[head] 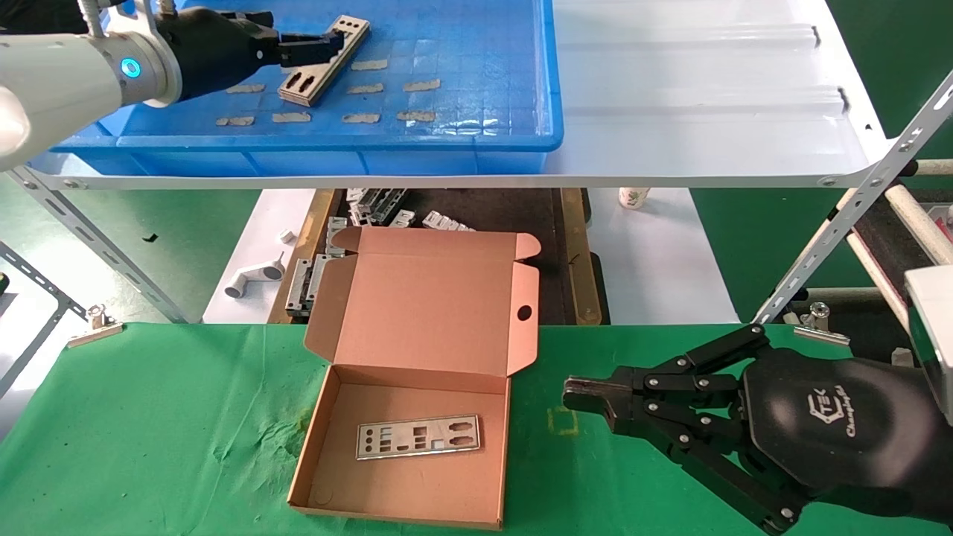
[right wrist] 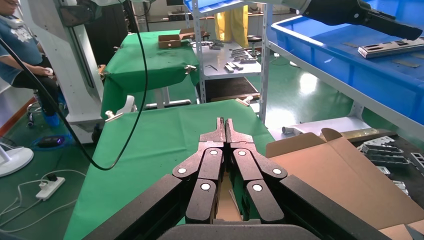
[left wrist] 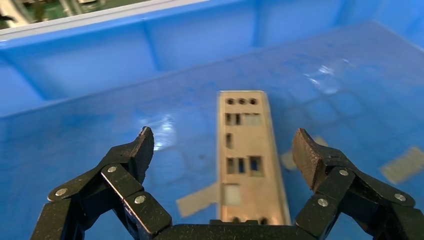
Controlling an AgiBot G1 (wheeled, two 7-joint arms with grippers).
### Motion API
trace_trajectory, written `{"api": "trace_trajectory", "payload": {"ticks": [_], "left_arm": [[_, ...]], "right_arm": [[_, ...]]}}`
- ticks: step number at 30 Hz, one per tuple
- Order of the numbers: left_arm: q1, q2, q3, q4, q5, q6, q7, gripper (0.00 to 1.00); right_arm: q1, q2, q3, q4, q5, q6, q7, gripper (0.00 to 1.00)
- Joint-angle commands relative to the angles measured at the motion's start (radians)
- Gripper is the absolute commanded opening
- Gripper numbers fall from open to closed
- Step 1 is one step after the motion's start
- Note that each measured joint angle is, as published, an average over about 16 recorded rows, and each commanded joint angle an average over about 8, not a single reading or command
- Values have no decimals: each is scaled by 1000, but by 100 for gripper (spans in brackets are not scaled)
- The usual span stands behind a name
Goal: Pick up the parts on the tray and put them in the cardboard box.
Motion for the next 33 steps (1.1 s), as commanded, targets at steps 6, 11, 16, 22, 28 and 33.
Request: {"api": "trace_trajectory", "payload": {"ticks": [6,11,16,22,28,33], "left_arm": [[3,18,-3,7,-4,-23,-12,100],[2,20,0,4,0,8,-13,100],[1,25,2,10,3,2,-20,96],[5,35,4,17,5,-14,-34,40],[10,41,5,18,7,-27,-45,0],[12,43,7,14,9,-35,-49,0]], "right_arm": [[0,0,0,0,0,0,0,0],[0,0,0,0,0,0,0,0],[0,0,0,0,0,0,0,0],[0,0,0,0,0,0,0,0],[0,0,0,0,0,0,0,0],[0,0,0,0,0,0,0,0]]}}
